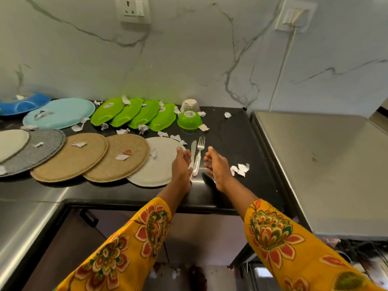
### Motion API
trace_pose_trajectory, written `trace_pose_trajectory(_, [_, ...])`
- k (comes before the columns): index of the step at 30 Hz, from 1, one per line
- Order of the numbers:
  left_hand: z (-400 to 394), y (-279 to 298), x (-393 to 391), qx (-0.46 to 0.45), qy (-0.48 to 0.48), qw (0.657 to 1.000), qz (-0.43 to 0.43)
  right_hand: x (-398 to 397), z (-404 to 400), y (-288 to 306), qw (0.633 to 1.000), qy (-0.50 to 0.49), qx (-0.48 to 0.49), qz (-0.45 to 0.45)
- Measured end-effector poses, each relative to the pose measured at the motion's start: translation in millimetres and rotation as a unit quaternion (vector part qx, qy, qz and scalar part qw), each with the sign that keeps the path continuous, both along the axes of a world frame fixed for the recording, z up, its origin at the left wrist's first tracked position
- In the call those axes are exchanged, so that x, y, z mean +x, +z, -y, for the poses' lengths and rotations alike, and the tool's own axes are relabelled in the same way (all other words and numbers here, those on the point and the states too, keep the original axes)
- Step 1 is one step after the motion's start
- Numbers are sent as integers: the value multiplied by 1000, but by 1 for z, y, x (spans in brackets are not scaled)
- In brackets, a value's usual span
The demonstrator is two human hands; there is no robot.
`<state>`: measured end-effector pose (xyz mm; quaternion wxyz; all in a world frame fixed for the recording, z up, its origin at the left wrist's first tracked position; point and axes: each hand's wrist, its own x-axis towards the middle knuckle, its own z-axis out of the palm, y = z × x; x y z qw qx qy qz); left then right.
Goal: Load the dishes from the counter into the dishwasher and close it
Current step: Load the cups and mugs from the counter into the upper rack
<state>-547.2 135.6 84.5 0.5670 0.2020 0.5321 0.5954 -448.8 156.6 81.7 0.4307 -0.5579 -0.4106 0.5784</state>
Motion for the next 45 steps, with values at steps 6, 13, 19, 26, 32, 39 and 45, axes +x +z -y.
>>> trace_pose_trajectory(6, [-70, 0, -21, -15, 34, 999, -9, -20, -74, 0, 999, 32, -5, -25])
trace_pose_trajectory(13, [-148, -4, -28, -26, 74, 997, -16, -35, -164, -17, 999, 47, 13, 0])
trace_pose_trajectory(19, [-201, -13, -36, -35, 91, 994, -51, -48, -216, -27, 998, 55, 27, 16])
trace_pose_trajectory(26, [-236, -6, -39, -26, 94, 995, -17, -61, -252, -26, 994, 56, 58, 78])
trace_pose_trajectory(32, [-255, -8, -34, -23, 73, 997, 8, -65, -272, -28, 991, 73, 32, 111])
trace_pose_trajectory(39, [-250, 1, -33, -20, 53, 998, 18, -63, -269, -29, 992, 49, 38, 109])
trace_pose_trajectory(45, [-224, 13, -30, -15, 46, 999, 8, -55, -248, -14, 986, 31, 64, 150])
